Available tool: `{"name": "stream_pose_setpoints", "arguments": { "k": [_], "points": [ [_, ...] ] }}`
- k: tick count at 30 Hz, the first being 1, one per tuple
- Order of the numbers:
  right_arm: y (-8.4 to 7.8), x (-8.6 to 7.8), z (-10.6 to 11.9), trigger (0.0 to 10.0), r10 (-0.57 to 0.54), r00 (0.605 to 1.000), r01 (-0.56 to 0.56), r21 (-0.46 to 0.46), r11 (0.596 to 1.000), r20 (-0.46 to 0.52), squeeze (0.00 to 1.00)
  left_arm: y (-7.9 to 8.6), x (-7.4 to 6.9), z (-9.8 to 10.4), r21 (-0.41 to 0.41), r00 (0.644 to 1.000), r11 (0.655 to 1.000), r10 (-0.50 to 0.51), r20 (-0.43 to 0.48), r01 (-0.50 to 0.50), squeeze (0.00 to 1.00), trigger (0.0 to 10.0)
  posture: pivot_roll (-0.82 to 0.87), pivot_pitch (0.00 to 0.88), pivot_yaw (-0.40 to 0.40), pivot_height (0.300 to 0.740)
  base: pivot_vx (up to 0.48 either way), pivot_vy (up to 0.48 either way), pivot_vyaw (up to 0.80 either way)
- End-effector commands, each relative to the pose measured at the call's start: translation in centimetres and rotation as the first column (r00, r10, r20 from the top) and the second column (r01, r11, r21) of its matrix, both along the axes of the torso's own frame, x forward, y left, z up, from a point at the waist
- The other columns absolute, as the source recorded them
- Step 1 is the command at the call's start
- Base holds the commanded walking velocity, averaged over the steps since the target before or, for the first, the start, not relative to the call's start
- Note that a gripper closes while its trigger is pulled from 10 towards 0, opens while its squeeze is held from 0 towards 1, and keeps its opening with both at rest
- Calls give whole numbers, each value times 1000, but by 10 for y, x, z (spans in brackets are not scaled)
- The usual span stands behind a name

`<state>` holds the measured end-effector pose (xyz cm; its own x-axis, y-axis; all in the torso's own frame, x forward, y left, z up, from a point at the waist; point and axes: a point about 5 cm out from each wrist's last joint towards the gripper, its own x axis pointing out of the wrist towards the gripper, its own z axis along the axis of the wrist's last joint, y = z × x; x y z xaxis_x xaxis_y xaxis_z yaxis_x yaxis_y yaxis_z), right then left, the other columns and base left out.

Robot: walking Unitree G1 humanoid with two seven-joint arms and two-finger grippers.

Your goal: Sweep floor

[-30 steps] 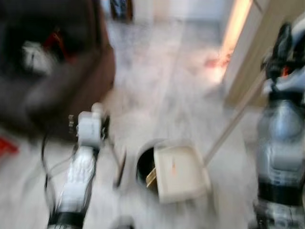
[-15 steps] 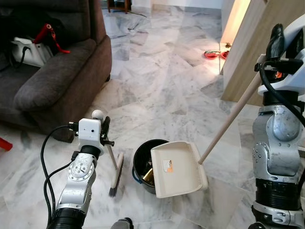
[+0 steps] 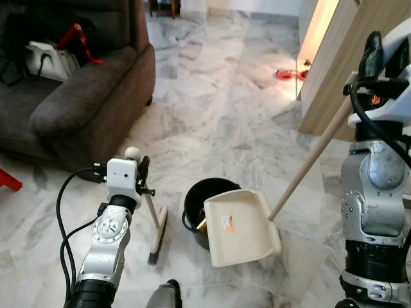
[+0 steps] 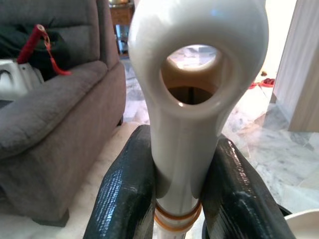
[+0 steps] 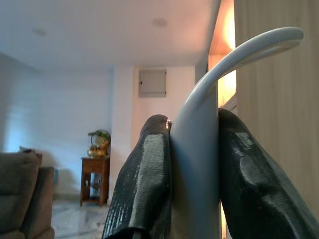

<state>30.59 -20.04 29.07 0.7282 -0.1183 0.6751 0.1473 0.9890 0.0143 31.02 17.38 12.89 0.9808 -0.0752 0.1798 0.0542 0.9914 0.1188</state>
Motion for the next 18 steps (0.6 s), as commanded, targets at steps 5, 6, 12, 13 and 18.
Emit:
{"name": "stream_pose_setpoints", "arguments": {
  "k": [5, 6, 12, 13, 18],
  "points": [
    [-1, -4, 10, 10000, -1, 999, 1, -1, 1000, 46, 0, -2, 1, 9, 2, 999, 1000, -7, 44, 7, 0, 10000, 164, 114, -14, 740, -292, 0, 0],
    [-1, -4, 10, 10000, 0, 999, 0, 1, 1000, 45, 0, -2, 1, 9, 1, 999, 1000, -7, 44, 7, 0, 10000, 164, 114, -14, 740, -289, 0, 0],
    [1, -4, 9, 10000, 9, 999, -9, 0, 1000, 41, 0, -3, 1, 9, 0, 999, 1000, -8, 44, 8, 0, 10000, 161, 111, -15, 740, -292, 0, 0],
    [1, -4, 8, 10000, 9, 999, -9, 0, 1000, 41, 0, -3, 1, 9, 0, 999, 1000, -8, 44, 8, 0, 10000, 159, 107, -15, 740, -292, 0, 0],
    [-2, -2, 3, 10000, 0, 1000, 0, -2, 1000, 20, 0, -3, 2, 7, -4, 999, 1000, -11, 39, 11, 0, 10000, 152, 96, -17, 740, -165, 0, 0]
  ]
}}
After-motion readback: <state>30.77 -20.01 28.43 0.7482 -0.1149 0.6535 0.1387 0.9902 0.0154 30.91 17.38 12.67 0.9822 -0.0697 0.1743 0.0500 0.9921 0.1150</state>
